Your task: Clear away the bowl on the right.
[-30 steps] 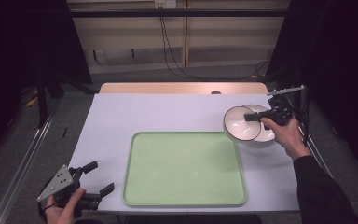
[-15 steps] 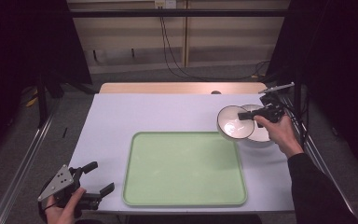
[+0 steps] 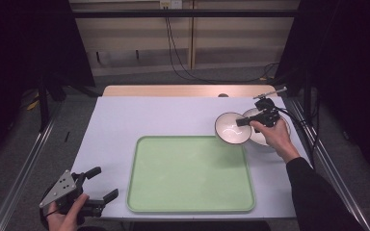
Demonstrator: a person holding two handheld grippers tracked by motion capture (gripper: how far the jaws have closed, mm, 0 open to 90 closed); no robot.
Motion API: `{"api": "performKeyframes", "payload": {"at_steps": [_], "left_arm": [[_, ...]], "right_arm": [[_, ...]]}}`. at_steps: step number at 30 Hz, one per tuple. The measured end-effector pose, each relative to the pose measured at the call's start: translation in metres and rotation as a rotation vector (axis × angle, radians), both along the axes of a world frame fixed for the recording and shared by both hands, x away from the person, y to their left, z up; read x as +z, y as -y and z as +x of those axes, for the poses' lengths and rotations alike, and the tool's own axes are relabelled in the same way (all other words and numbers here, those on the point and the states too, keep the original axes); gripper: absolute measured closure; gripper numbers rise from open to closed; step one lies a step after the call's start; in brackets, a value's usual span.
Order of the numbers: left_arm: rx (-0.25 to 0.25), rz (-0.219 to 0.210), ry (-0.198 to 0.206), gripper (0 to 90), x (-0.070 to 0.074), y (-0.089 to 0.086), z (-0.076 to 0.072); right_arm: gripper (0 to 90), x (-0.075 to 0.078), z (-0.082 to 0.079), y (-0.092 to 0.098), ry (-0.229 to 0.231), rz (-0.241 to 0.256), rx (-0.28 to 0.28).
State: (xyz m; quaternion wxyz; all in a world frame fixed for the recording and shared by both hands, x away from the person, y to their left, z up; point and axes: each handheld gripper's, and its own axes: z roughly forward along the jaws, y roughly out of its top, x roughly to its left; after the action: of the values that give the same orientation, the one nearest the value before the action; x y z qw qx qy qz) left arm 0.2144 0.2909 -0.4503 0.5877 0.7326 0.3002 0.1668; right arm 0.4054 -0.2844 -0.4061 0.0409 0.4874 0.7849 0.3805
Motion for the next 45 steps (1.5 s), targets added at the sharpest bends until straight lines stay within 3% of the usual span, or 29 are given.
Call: {"api": "performKeyframes", "payload": {"at_steps": [12, 45], "left_arm": [[-0.006, 0.006, 0.002, 1.3, 0.000, -0.001, 0.001], [-0.007, 0.000, 0.001, 1.3, 0.000, -0.001, 0.001]], "right_arm": [[82.0, -0.019, 0.006, -0.005, -0.059, -0.062, 0.002], [81.8, -0.039, 0.013, -0.003, -0.118, -0.062, -0.002]]}}
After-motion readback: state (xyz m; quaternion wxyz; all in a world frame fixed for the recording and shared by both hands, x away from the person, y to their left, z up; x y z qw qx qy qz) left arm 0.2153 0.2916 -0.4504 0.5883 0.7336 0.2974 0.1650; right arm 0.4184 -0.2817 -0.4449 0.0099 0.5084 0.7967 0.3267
